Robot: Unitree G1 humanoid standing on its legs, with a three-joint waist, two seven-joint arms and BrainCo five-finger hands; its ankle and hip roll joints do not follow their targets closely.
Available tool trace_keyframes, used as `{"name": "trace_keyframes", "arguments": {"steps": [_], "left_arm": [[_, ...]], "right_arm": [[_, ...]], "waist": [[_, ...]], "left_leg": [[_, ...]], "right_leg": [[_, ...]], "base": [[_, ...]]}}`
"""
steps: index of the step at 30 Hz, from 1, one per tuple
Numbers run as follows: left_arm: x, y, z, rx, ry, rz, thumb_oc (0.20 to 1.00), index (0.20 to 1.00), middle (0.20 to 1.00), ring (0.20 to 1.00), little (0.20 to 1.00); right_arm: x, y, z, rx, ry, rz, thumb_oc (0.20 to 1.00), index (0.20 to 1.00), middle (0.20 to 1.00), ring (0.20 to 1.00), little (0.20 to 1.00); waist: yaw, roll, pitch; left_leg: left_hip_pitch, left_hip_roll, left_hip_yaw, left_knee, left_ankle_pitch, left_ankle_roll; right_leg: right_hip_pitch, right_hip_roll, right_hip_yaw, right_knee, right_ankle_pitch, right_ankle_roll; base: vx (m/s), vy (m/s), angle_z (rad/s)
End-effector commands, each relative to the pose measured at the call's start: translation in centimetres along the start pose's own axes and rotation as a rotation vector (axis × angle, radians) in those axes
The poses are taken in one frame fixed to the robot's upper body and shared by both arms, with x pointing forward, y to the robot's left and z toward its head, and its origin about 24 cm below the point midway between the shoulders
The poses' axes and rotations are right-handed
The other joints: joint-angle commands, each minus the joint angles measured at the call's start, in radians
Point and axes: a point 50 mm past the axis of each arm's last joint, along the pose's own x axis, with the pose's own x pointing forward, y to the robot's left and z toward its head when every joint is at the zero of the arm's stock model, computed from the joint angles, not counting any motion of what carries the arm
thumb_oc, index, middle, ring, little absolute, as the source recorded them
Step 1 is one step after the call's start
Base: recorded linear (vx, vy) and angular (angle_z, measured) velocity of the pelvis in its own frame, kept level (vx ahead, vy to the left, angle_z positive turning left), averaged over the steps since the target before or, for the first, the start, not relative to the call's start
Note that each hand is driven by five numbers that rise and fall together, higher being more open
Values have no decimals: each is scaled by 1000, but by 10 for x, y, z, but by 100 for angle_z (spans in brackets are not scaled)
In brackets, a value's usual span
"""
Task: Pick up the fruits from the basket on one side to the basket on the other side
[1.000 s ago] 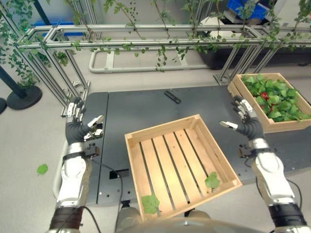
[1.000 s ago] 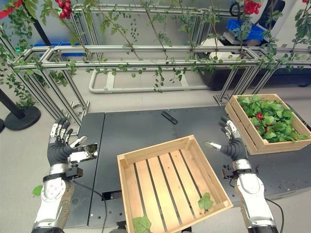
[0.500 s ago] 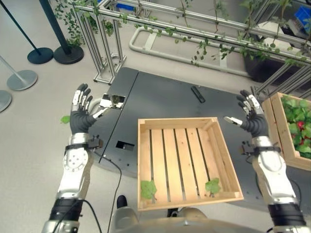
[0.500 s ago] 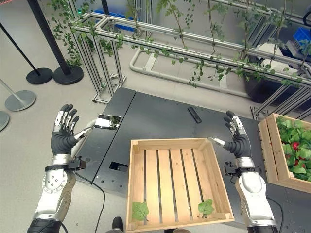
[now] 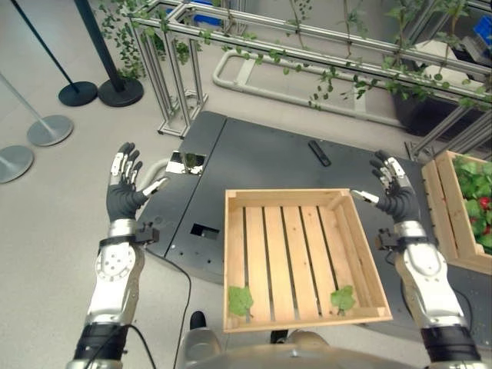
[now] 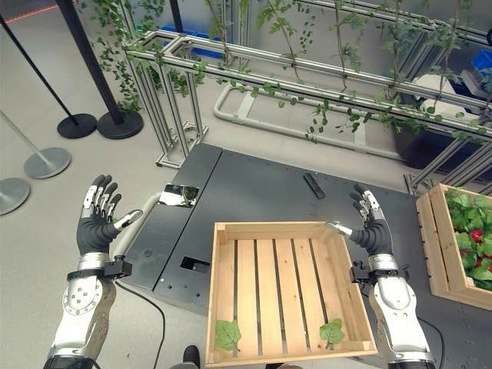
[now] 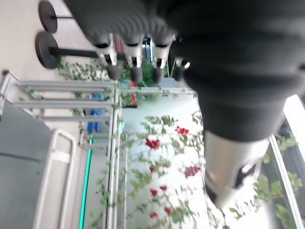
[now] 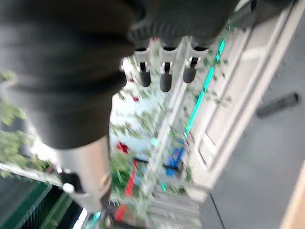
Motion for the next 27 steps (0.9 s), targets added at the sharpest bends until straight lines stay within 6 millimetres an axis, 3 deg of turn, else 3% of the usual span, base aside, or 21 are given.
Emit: {"name": "trace_keyframes", "arguments": {"steps": [1,3,4,5,6,8,9,10,11,13,15,17,20,21,23,27], "left_arm": [[10,7,21,9,-113,0,1000,1000,1000,1000,1000],[11,4,21,-20,-120,-2,1000,1000,1000,1000,1000],[12,2,22,-26,-127,-5,1000,1000,1000,1000,1000],[12,1,22,-25,-129,-4,1000,1000,1000,1000,1000],[12,1,22,-25,-129,-4,1000,1000,1000,1000,1000],[14,-5,24,-44,-140,-13,1000,1000,1000,1000,1000],[14,-5,24,-44,-140,-13,1000,1000,1000,1000,1000],[15,-7,23,-45,-136,-24,1000,1000,1000,1000,1000],[15,-6,22,-25,-134,-29,1000,1000,1000,1000,1000],[15,-5,22,-10,-133,-28,1000,1000,1000,1000,1000],[13,-1,21,5,-123,-26,1000,1000,1000,1000,1000],[8,2,17,33,-93,-29,1000,1000,1000,1000,1000],[6,2,15,35,-76,-30,1000,1000,1000,1000,1000],[3,1,11,30,-52,-40,1000,1000,1000,1000,1000],[-1,3,8,37,-33,-36,1000,1000,1000,1000,1000],[-3,6,6,35,-21,-27,1000,1000,1000,1000,1000]], "right_arm": [[14,-7,29,-35,-153,-4,1000,1000,1000,1000,1000],[15,-7,30,-36,-158,3,1000,1000,1000,1000,1000],[14,-4,27,-37,-147,3,1000,1000,1000,1000,1000],[13,-4,27,-34,-145,-7,1000,1000,1000,1000,1000],[13,-4,27,-34,-144,-7,1000,1000,1000,1000,1000],[8,-9,22,-37,-120,-38,1000,1000,1000,1000,1000],[8,-9,22,-37,-120,-38,1000,1000,1000,1000,1000],[9,-7,20,-54,-108,-39,1000,1000,1000,1000,1000],[11,-3,17,-57,-96,-51,1000,1000,1000,1000,1000],[13,1,15,-42,-92,-52,1000,1000,1000,1000,1000],[13,8,14,-30,-89,-36,1000,1000,1000,1000,1000],[10,10,5,-43,-45,-14,1000,1000,1000,1000,1000],[10,8,3,-55,-38,-15,1000,1000,1000,1000,1000],[11,8,2,-59,-30,-21,1000,1000,1000,1000,1000],[14,9,1,-56,-25,-25,1000,1000,1000,1000,1000],[13,7,-1,-51,-17,-34,1000,1000,1000,1000,1000]], "waist": [[18,-24,-17],[-7,-26,-23],[-17,-23,-18],[-28,-19,-13],[-27,-20,-12],[-57,-32,-12],[-57,-34,-13],[-74,-40,-8],[-62,-34,3],[-57,-28,7],[-48,-7,8],[-50,-4,-11],[-44,-4,-20],[-34,-16,-41],[-20,-20,-71],[-17,-26,-86]], "left_leg": [[-7,43,-55,97,-9,-56],[56,24,-22,199,-90,-38],[129,-32,-70,240,-181,-18],[137,-43,-61,205,-222,-2],[140,-44,-59,203,-221,0],[128,-76,-16,198,-274,33],[126,-78,-17,197,-272,34],[107,-115,7,221,-307,59],[114,-126,81,207,-312,76],[123,-125,109,194,-305,79],[125,-114,148,168,-269,93],[131,-125,186,107,-222,120],[132,-127,198,92,-209,130],[123,-138,208,80,-195,137],[122,-133,233,52,-181,126],[121,-113,263,43,-163,110]], "right_leg": [[-33,-79,-23,12,-38,47],[-56,-109,-25,19,-7,45],[-91,-131,16,37,26,54],[-94,-145,29,43,44,69],[-93,-146,31,43,45,71],[-97,-207,53,34,99,107],[-99,-209,53,34,100,108],[-117,-256,84,14,145,137],[-129,-279,58,-27,179,149],[-132,-292,40,-44,199,156],[-141,-290,5,14,157,150],[-116,-227,36,158,87,136],[-107,-201,59,224,44,127],[-70,-142,102,227,8,114],[-19,-129,115,58,20,118],[-6,-121,137,-4,47,124]], "base": [[-273,68,49],[-196,229,20],[-205,406,36],[-146,329,30],[-113,255,18],[-134,291,9],[-175,427,5],[-277,555,-18],[-287,554,-48],[-209,319,-125],[-276,349,-99],[-282,275,-81],[-139,84,-61],[-131,-8,-52],[-160,-91,-45],[-40,-131,-57]]}}
